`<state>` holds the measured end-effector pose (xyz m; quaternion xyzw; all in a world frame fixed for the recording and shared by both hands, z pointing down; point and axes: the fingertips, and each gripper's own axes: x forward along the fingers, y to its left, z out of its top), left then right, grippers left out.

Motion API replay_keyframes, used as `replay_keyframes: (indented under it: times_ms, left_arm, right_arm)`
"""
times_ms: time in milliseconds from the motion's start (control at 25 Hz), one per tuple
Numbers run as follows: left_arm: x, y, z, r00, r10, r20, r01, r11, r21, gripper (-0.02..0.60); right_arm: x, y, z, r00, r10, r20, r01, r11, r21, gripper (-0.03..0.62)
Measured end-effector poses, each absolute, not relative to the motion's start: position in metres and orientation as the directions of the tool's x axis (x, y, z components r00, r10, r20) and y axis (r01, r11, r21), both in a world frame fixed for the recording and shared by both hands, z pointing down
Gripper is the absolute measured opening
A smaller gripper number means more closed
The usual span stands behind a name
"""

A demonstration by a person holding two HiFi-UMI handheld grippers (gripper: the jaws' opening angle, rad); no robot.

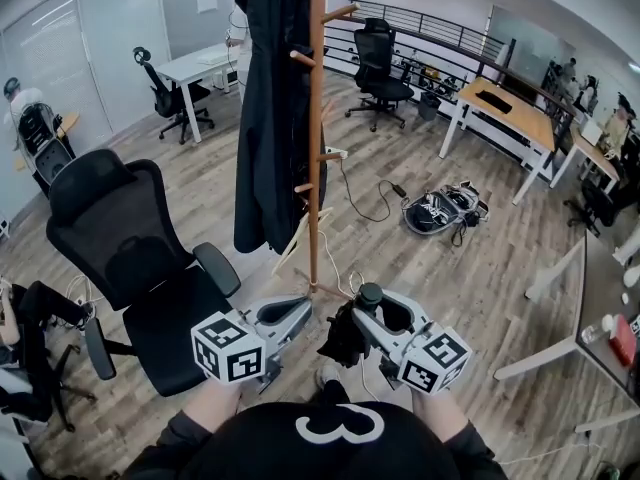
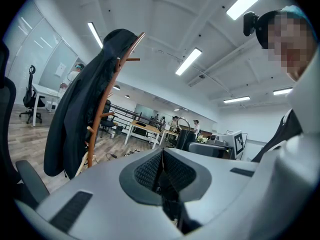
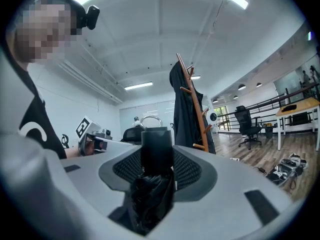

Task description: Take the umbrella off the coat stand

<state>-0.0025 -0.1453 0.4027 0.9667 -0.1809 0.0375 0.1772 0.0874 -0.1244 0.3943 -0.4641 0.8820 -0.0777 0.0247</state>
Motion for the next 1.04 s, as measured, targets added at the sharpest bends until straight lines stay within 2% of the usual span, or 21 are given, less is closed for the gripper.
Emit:
replay_keyframes:
  times_ms: [1040]
  left_arm:
    - [-0.001,-0.132,0.393,0.934,-0.333,0.128,-0.357,-0.881,0.312,0.017]
  right_arm:
    - [0.092,-0.114,0.39,-0.543,-0.839,0.021,-0.829,0.532,-0.17,0.199]
